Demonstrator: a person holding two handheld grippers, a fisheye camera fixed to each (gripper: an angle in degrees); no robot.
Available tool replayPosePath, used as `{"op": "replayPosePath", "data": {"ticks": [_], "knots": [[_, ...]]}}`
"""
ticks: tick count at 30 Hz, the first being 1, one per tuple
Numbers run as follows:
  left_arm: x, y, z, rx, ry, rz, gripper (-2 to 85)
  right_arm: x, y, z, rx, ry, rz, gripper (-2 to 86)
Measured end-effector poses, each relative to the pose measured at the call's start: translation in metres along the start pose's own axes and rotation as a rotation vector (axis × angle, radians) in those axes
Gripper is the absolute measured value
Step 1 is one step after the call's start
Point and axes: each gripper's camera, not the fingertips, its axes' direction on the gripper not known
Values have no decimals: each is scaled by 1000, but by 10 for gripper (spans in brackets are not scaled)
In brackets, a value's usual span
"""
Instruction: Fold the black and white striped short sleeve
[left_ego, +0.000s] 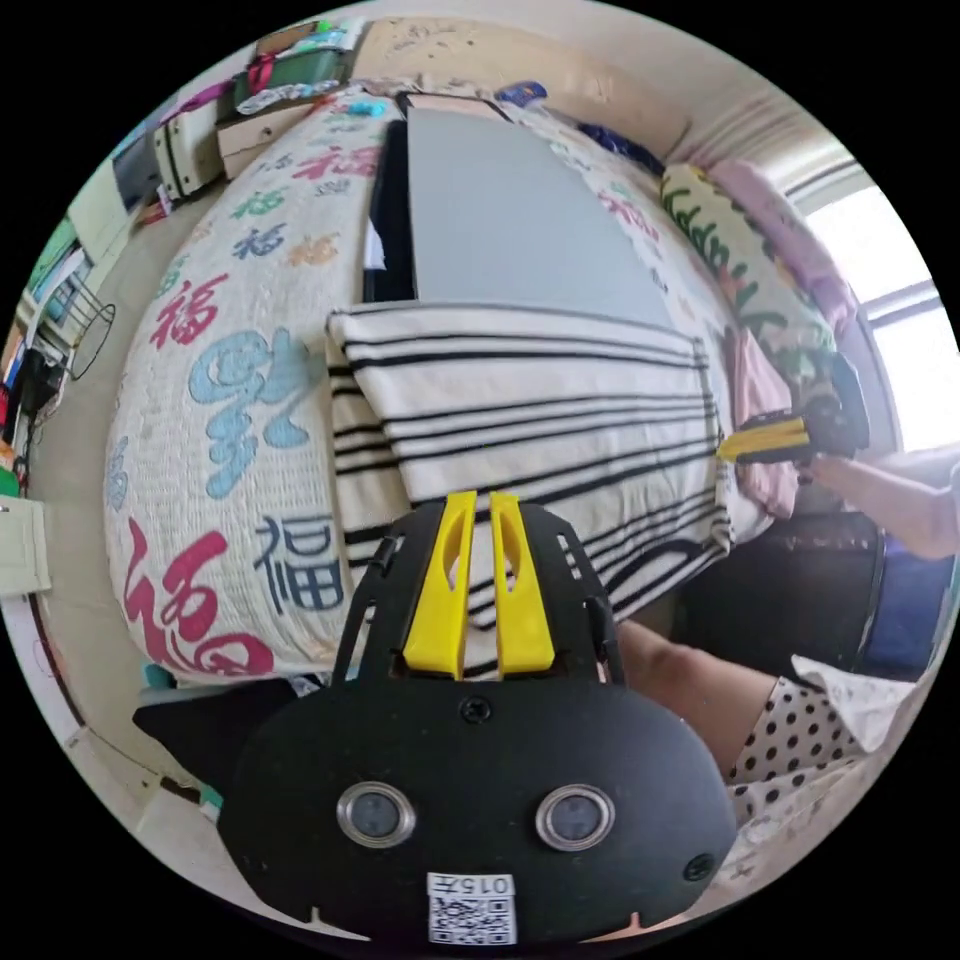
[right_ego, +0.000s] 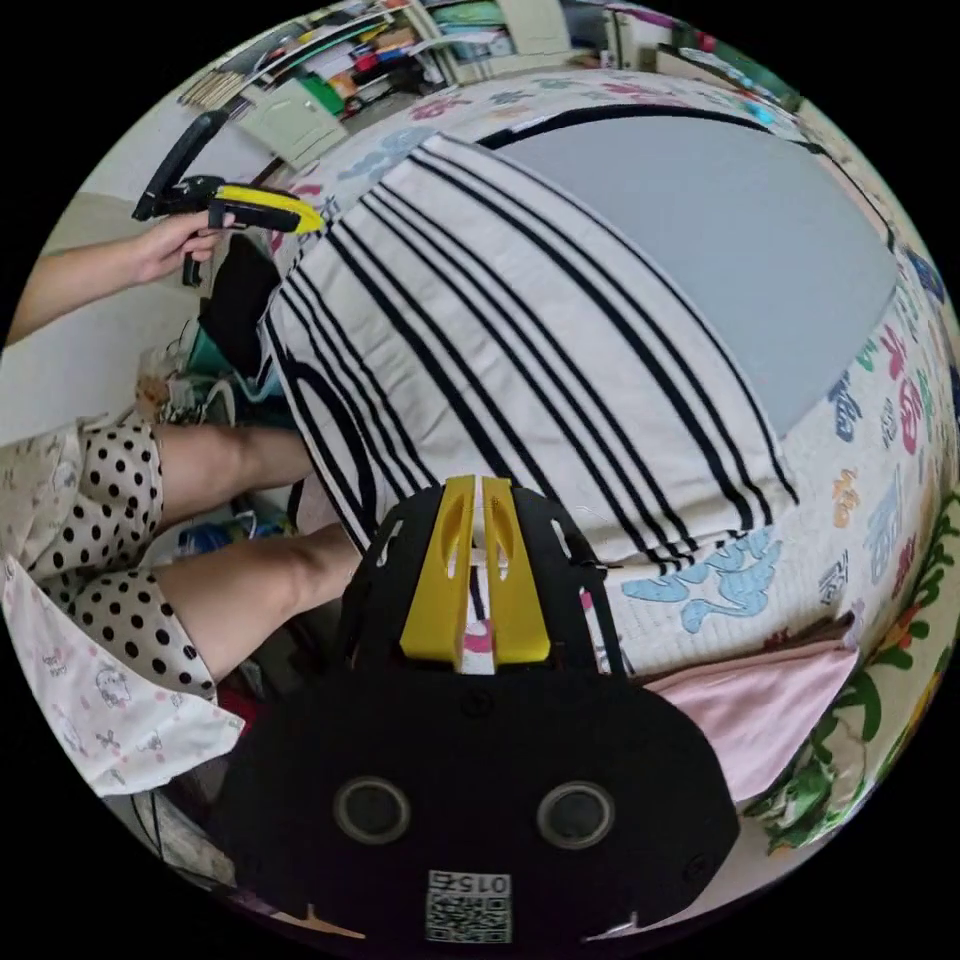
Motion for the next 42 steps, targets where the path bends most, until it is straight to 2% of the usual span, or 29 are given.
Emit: {"op": "replayPosePath", "data": {"ticks": [3, 5, 8, 10, 13, 16, 20, 24, 26, 29, 33, 36, 39, 42], "knots": [[43, 16, 28, -135, -92, 92, 8, 21, 14, 28, -124, -24, 13, -9], [70, 14, 40, -187, -161, 129, 9, 55, 55, 34, -230, -40, 114, -9], [94, 6, 60, -242, -156, 187, 14, 88, 116, 36, -376, 3, 190, -5], [107, 1, 67, -255, -157, 214, 20, 97, 140, 27, -391, 11, 184, 3], [135, -6, 60, -213, -111, 299, 48, 87, 136, -4, -245, 52, 9, 44], [182, -4, 51, -143, -118, 578, 82, 68, 101, -8, -181, 125, -216, 87], [230, -4, 72, -250, -80, 867, 91, 53, 66, 19, -191, 217, -455, 100], [256, 4, 99, -308, -101, 1014, 89, 56, 67, 38, -230, 271, -544, 93], [268, 9, 115, -332, -144, 1076, 75, 60, 71, 36, -201, 338, -546, 61], [274, 11, 122, -330, -165, 1098, 32, 69, 70, 28, -207, 318, -500, 24], [266, -8, 107, -351, -63, 952, 11, 94, 64, -13, -156, 177, -350, 5], [259, -43, 53, -246, -48, 924, 5, 139, 52, -87, -57, 98, -218, 1], [234, -127, -12, -85, -92, 832, 4, 208, 17, -174, 70, 237, -114, 1], [204, -230, -60, 143, -204, 655, 6, 303, -43, -253, 239, 313, 133, 5]]}}
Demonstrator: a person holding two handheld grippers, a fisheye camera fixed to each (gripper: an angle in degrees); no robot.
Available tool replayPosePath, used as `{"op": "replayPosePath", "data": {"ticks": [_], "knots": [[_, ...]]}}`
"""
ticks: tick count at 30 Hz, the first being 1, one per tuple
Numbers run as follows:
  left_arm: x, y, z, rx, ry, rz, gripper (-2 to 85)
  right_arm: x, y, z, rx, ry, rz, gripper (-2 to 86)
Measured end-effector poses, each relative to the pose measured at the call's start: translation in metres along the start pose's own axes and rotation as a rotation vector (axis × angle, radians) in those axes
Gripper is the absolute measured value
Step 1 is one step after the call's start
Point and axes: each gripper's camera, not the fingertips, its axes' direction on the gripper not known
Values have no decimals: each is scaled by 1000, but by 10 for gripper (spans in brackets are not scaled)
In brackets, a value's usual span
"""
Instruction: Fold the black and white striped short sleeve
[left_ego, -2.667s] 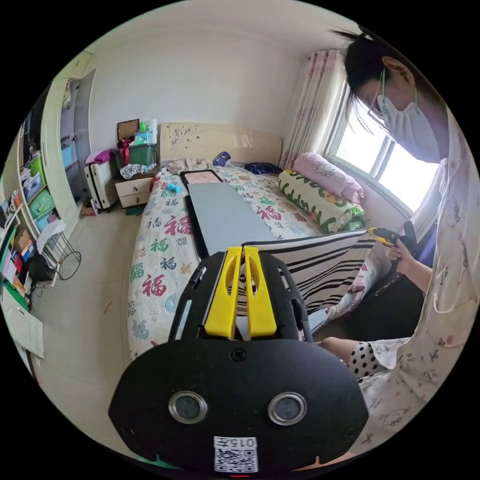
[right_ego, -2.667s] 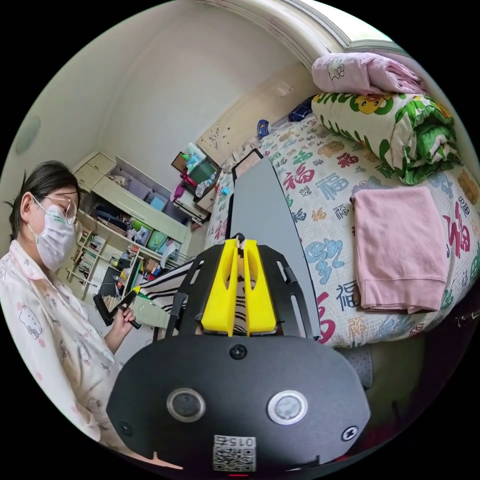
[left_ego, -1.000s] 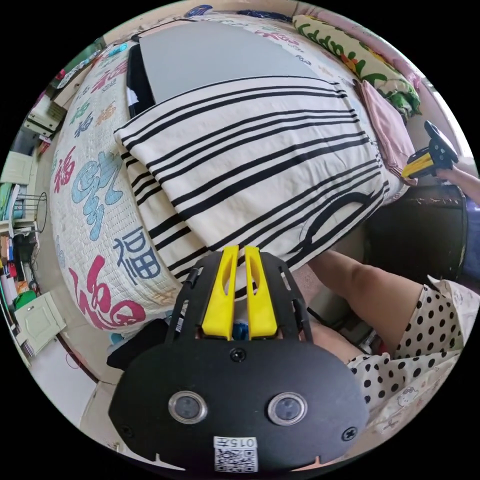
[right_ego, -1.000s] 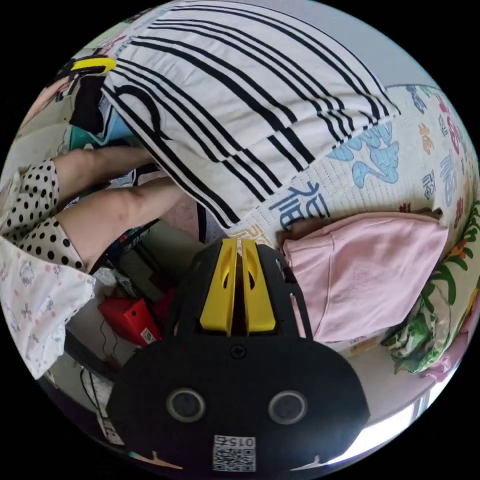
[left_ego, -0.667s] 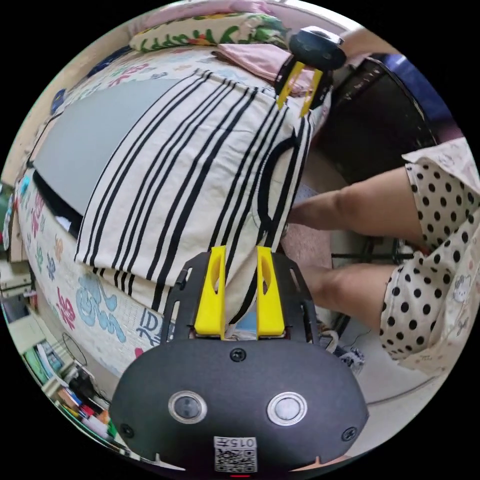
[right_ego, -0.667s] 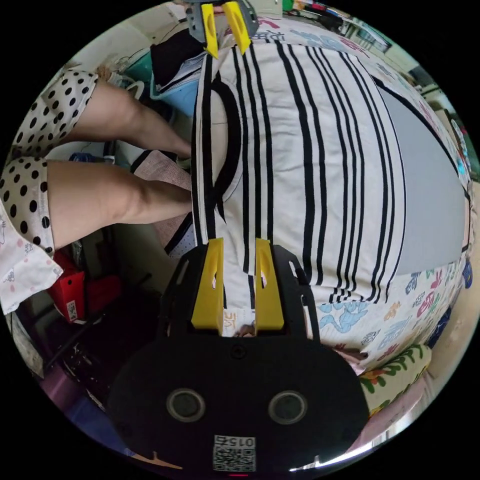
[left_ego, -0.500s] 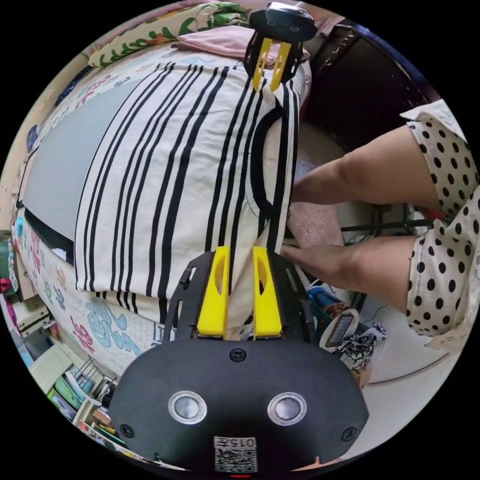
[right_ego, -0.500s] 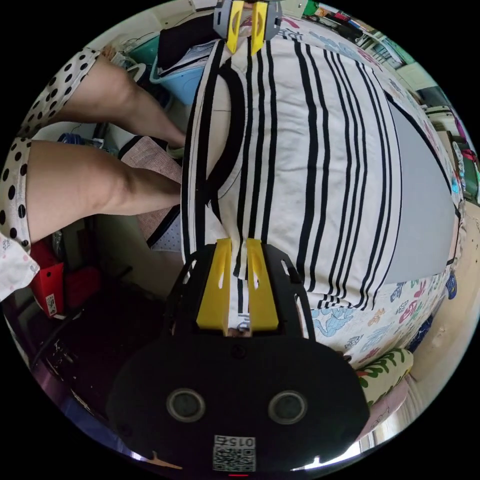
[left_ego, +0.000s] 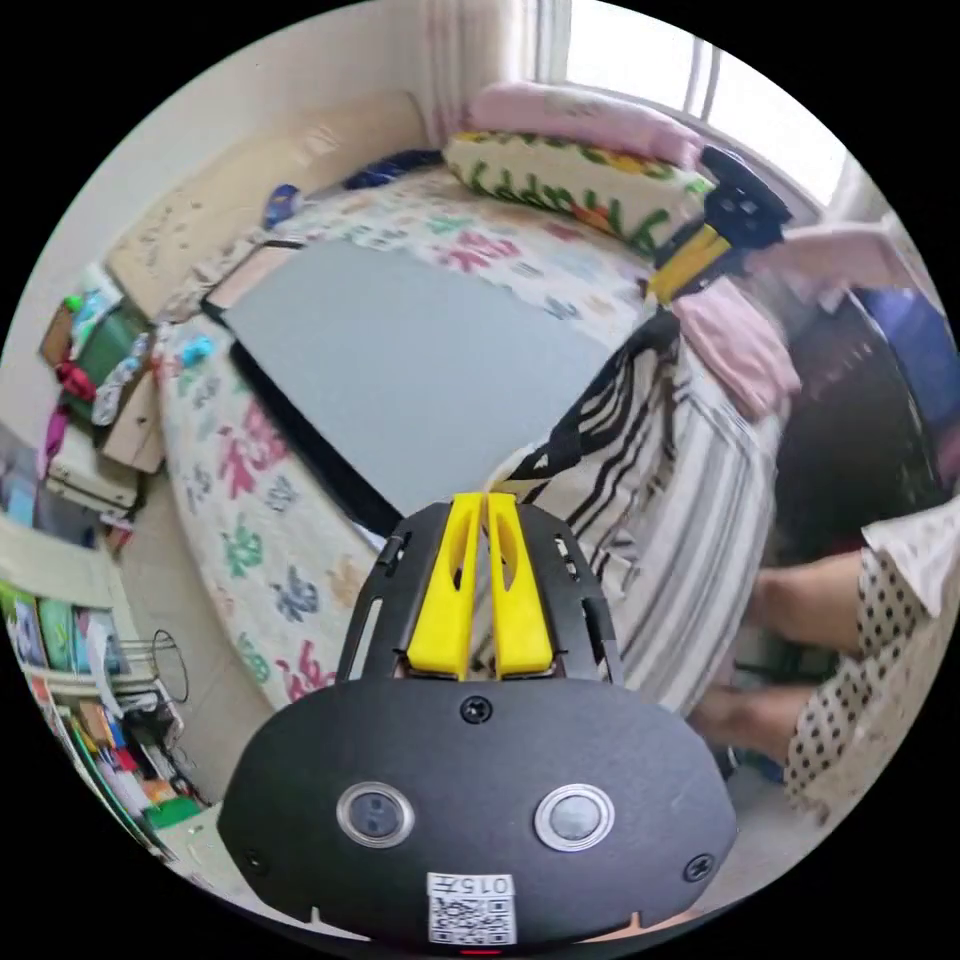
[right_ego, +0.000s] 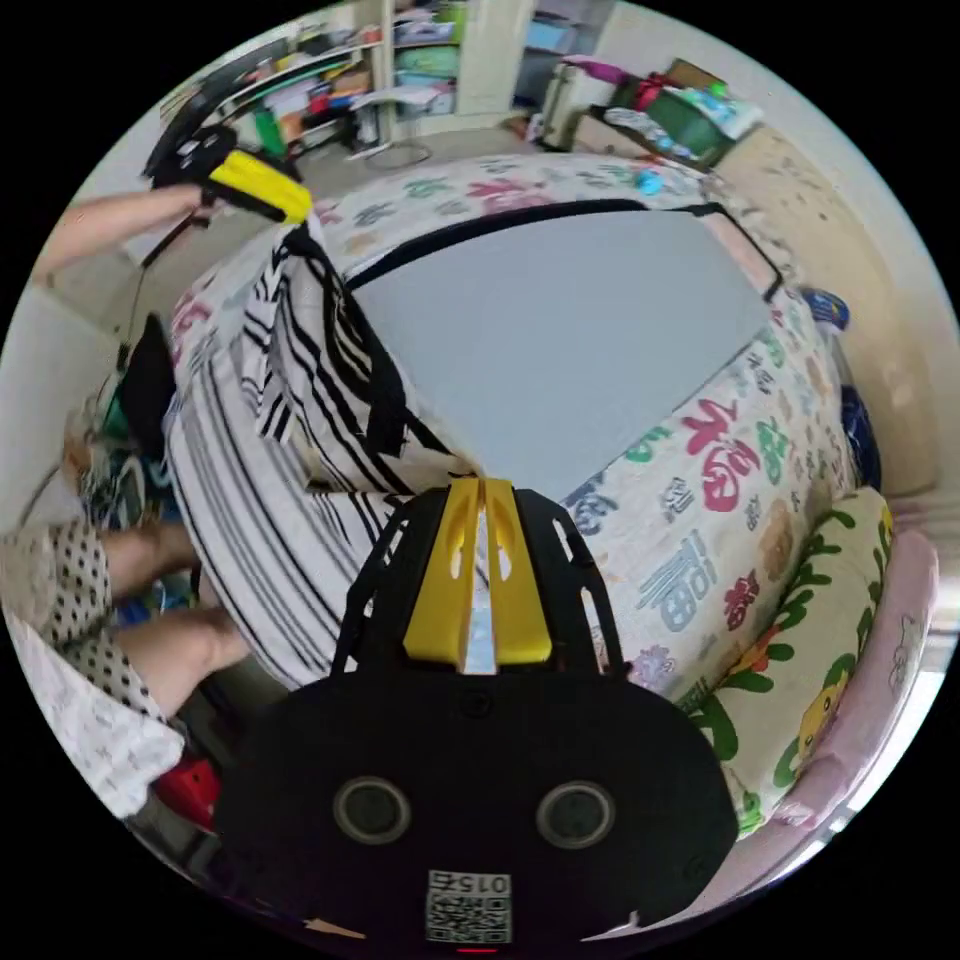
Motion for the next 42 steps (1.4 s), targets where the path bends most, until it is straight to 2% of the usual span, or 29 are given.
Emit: {"op": "replayPosePath", "data": {"ticks": [2, 4, 7, 13, 16, 21, 25, 27, 29, 31, 34, 38, 40, 42], "knots": [[-48, -36, -10, 120, -243, -214, 13, 63, -40, -17, 108, -8, 247, 13], [-57, -45, -16, 178, -278, -297, 30, 80, -44, -32, 206, -32, 346, 27], [-26, -35, -8, 205, -189, -271, 59, 62, -35, -33, 258, -115, 291, 64], [73, 15, 79, 7, -83, -164, 88, -10, -37, 26, 71, -230, 37, 103], [93, 25, 123, -69, -100, -160, 93, -36, -50, 50, -1, -182, -58, 111], [86, 36, 168, -125, -121, -191, 92, -45, -66, 62, -55, -89, -95, 103], [84, 51, 187, -154, -107, -159, 52, -41, -80, 48, -63, -63, -122, 72], [74, 59, 189, -156, -40, -193, 15, -26, -87, 39, -86, -74, -68, 26], [49, 75, 178, -136, 33, -268, 3, 13, -92, 15, -80, -177, 16, 14], [17, 94, 154, -87, 22, -378, 0, 64, -86, -11, -54, -209, 132, 9], [-59, 146, 102, 18, -71, -600, 1, 175, -54, -57, 8, -135, 405, 10], [-157, 239, 66, 22, -372, -852, 27, 275, -3, -97, -41, 139, 687, 28], [-176, 272, 65, -36, -420, -944, 45, 282, 12, -106, -40, 82, 754, 46], [-173, 295, 64, -35, -368, -981, 53, 268, 21, -109, -32, -15, 762, 63]]}}
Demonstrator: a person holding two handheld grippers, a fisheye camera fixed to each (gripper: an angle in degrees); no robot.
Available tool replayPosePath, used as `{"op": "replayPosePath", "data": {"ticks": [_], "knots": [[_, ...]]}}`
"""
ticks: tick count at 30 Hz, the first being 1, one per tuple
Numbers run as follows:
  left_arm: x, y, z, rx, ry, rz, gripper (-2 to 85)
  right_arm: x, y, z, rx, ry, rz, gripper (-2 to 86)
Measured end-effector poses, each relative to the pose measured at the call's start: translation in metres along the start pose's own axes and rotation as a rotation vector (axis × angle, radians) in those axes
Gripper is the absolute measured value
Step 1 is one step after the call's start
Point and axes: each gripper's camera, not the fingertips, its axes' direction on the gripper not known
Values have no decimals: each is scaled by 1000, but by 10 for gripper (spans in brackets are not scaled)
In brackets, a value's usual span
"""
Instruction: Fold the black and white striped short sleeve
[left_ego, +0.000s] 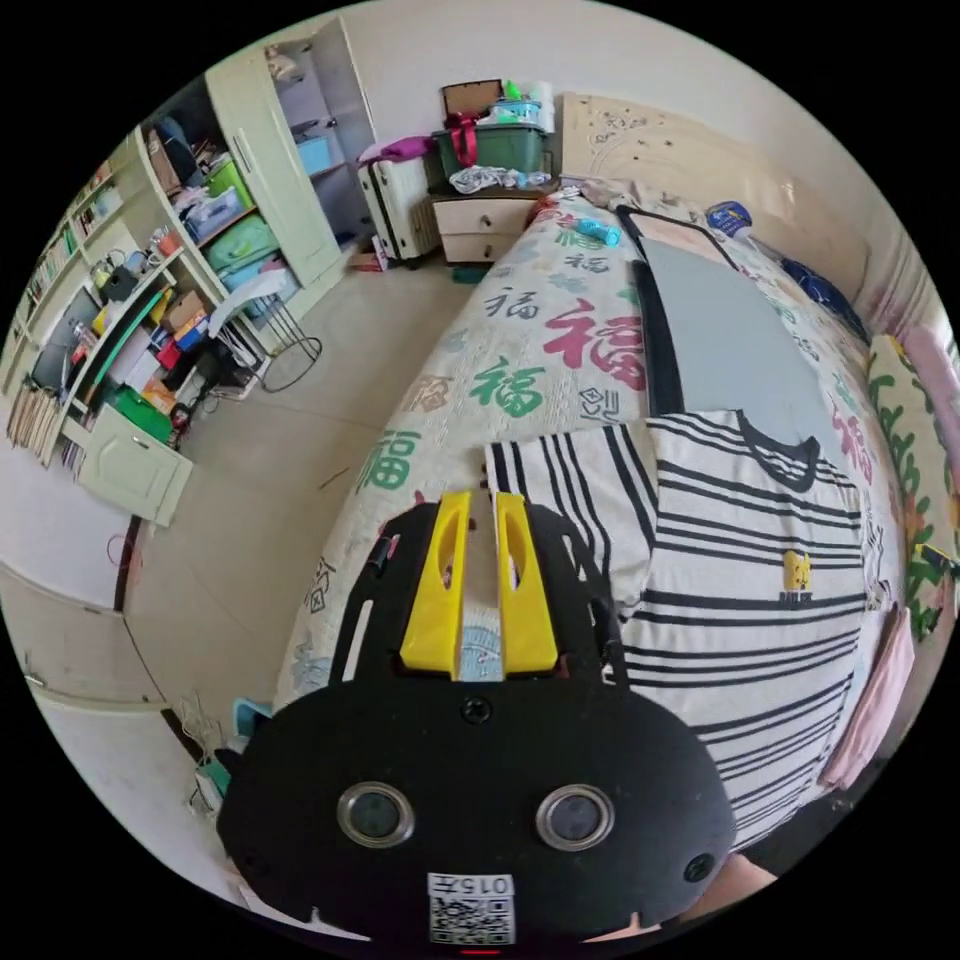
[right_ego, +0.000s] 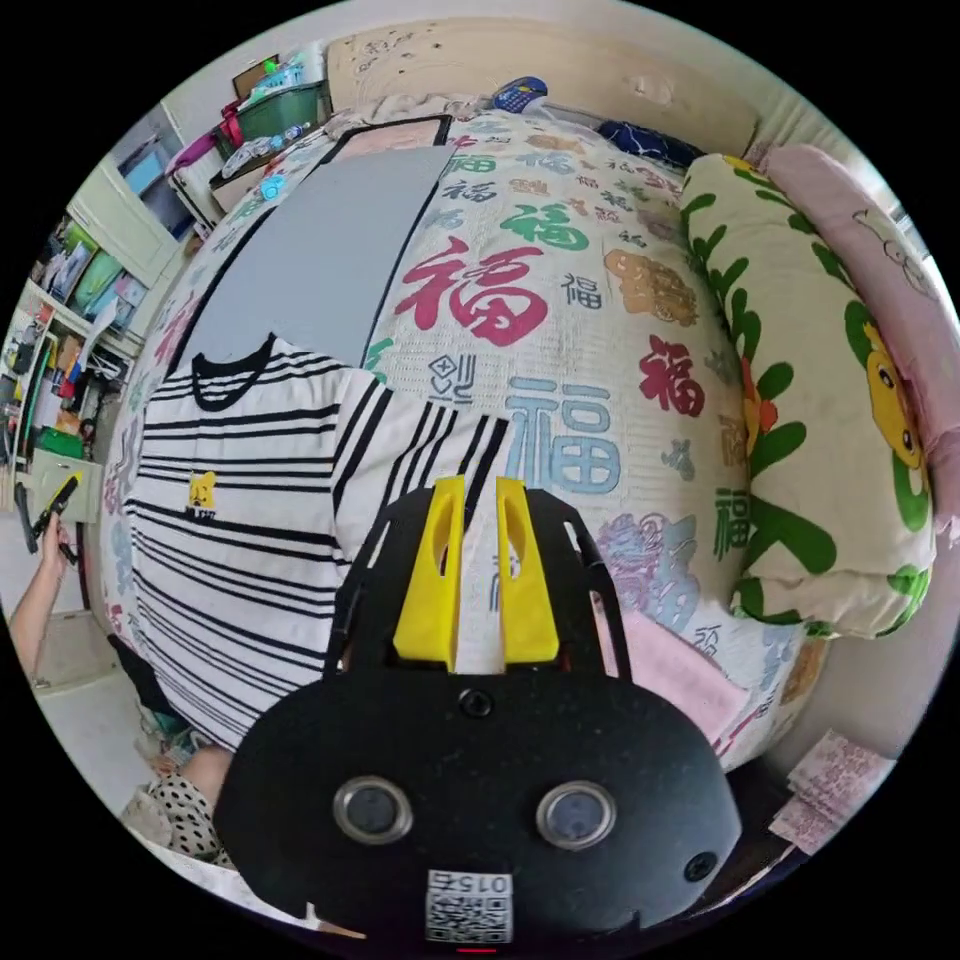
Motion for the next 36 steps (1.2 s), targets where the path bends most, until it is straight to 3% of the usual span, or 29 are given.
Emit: {"op": "replayPosePath", "data": {"ticks": [3, 5, 9, 16, 21, 30, 33, 36], "knots": [[4, 47, 6, -69, 145, 36, 65, -26, 44, 9, -87, -135, -30, 77], [18, 97, 20, -201, 263, 104, 76, -45, 87, 28, -219, -271, -47, 86], [31, 177, 50, -465, 469, 220, 84, -58, 156, 52, -393, -346, -14, 92], [11, 265, 68, -618, 363, 300, 90, -87, 242, 95, -622, -310, -43, 98], [20, 271, 75, -590, 328, 289, 84, -111, 257, 113, -574, -209, -25, 91], [41, 262, 53, -628, 310, 314, -1, -128, 282, 125, -595, -167, -37, 6], [72, 269, 49, -612, 212, 425, -3, -168, 298, 151, -595, -40, -134, 2], [101, 278, 52, -599, 120, 426, -3, -198, 308, 176, -622, 85, -57, 2]]}}
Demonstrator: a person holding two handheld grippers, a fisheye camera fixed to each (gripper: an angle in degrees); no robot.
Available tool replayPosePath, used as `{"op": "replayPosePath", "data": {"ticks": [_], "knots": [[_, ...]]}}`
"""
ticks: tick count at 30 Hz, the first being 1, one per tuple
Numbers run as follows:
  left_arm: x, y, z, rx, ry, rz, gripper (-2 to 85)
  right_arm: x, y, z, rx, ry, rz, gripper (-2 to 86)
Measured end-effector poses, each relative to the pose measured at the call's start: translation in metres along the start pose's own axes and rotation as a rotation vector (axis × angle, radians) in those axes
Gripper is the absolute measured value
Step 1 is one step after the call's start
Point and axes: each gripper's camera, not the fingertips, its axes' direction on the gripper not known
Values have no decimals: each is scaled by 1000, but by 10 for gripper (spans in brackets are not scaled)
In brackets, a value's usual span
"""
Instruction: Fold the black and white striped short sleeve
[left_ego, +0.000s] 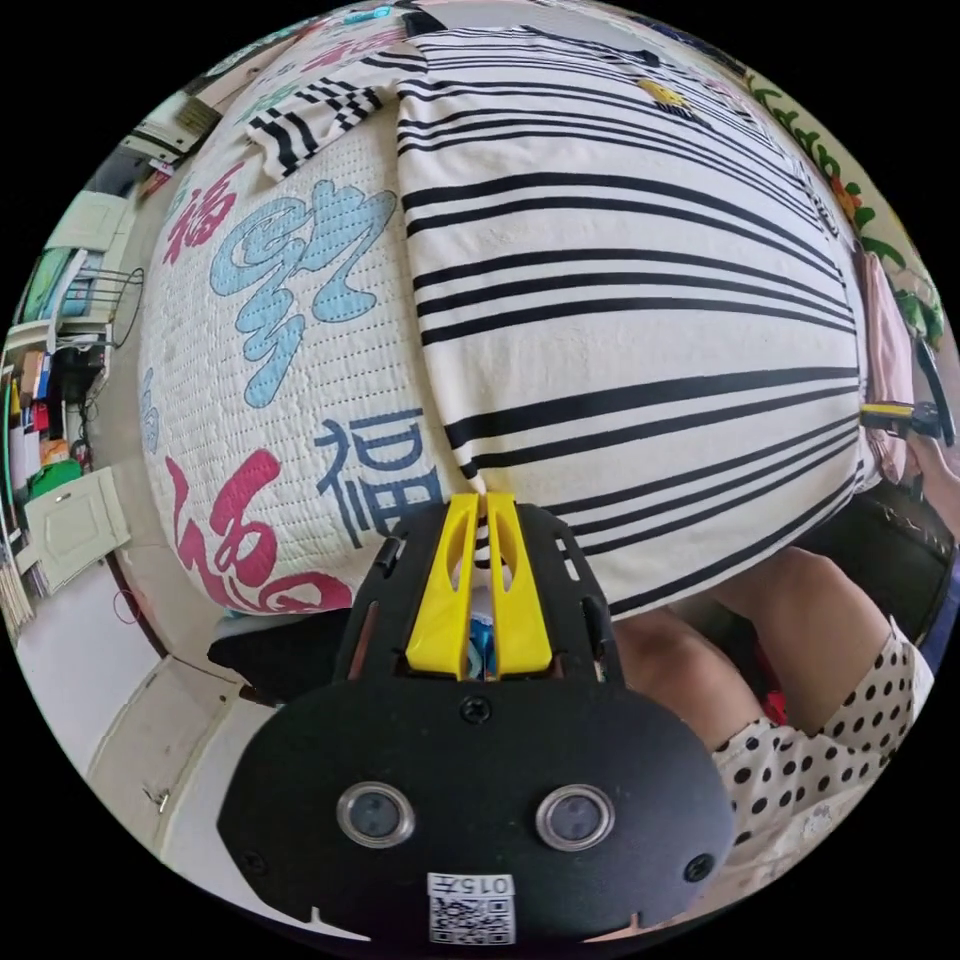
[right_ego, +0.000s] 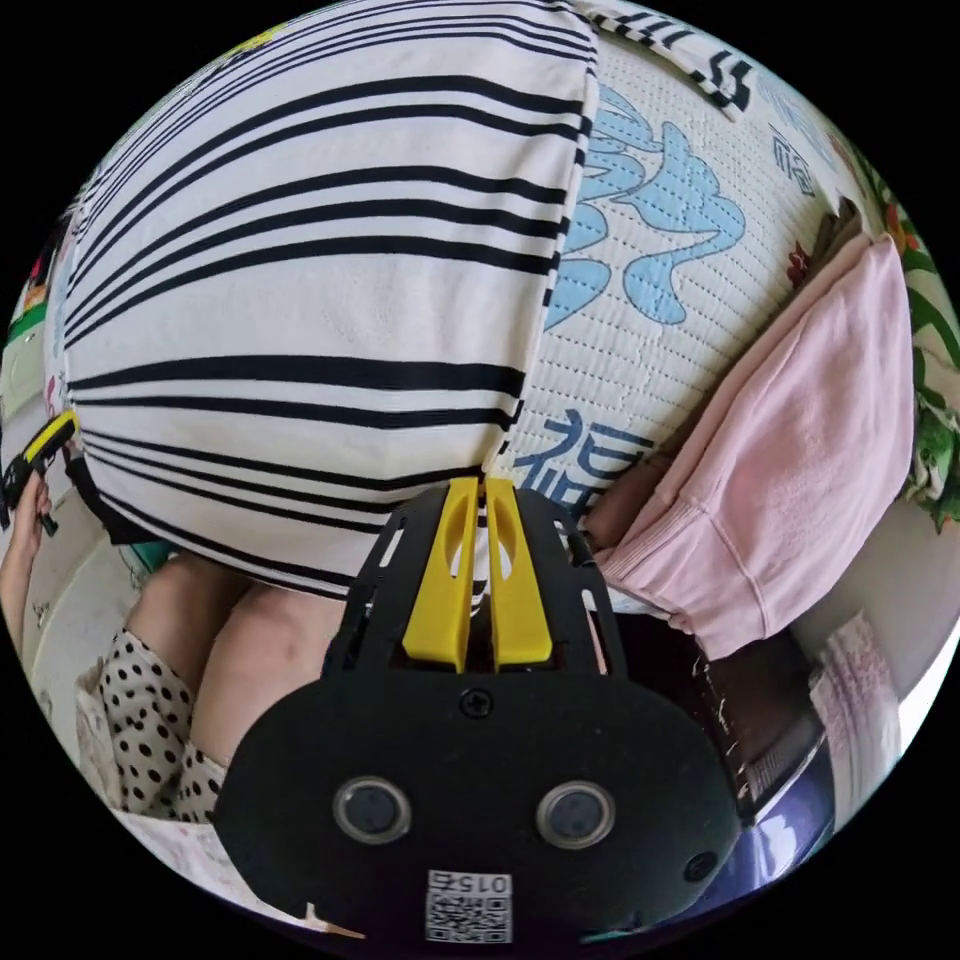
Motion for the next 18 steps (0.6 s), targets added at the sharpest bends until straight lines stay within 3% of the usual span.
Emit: {"op": "replayPosePath", "data": {"ticks": [6, 13, 18], "knots": [[1, 1, -6, 1, 71, -108, -3, -24, 20, 42, 63, -34, 115, 2], [45, 1, -18, 3, -70, -91, -3, -23, 63, 89, 87, -264, 304, 0], [51, -1, -25, -16, -55, -138, -4, -22, 144, 90, 208, -442, 522, -4]]}}
